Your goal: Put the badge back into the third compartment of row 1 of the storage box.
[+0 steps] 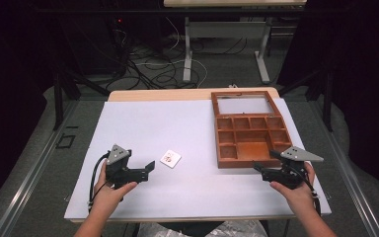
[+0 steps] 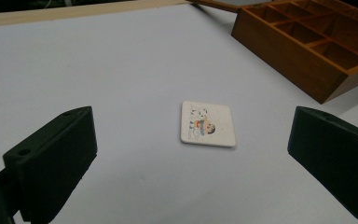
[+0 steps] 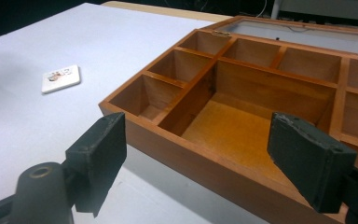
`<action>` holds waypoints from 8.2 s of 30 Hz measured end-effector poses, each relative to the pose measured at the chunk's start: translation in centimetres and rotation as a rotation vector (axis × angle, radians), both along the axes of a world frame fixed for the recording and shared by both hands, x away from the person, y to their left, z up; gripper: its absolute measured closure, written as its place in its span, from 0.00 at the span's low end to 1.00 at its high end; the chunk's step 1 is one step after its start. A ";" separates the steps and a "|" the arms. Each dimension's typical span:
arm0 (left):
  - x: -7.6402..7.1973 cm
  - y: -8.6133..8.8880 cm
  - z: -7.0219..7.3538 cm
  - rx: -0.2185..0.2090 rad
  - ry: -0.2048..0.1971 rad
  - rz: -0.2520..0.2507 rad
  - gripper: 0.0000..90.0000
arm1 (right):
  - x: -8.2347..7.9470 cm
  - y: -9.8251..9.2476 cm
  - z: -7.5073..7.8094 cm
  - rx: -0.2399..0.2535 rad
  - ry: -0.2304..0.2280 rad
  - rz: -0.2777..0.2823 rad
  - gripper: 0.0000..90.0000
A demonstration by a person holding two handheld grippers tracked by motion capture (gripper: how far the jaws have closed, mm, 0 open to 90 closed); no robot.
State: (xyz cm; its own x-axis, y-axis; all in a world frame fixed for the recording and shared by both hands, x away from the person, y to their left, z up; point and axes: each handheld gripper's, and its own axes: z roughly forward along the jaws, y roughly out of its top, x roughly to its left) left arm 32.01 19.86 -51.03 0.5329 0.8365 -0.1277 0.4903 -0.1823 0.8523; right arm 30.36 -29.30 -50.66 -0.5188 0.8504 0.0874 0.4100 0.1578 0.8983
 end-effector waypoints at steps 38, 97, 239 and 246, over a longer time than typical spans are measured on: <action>2.8 -3.3 -0.8 0.245 0.176 -0.072 0.04 | 0.0 -0.4 -0.8 -0.008 0.050 0.018 0.21; 10.3 -9.0 -1.7 0.378 0.450 -0.105 0.20 | 0.3 -0.4 -1.2 -0.006 0.073 0.007 0.20; 1.0 -13.4 2.5 0.284 -0.052 -0.369 0.37 | 3.0 7.6 3.0 0.076 0.246 0.220 0.44; 0.4 -14.3 2.2 0.266 -0.075 -0.386 0.37 | 3.2 8.5 3.0 0.085 0.267 0.233 0.43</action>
State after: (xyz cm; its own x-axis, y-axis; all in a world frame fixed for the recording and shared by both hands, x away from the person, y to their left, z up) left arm 32.37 5.58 -48.86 0.8110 0.5737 0.1150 0.2823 -0.5559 0.7818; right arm 33.52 -20.76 -47.63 -0.6472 0.6959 0.3112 0.5938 0.2043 0.7782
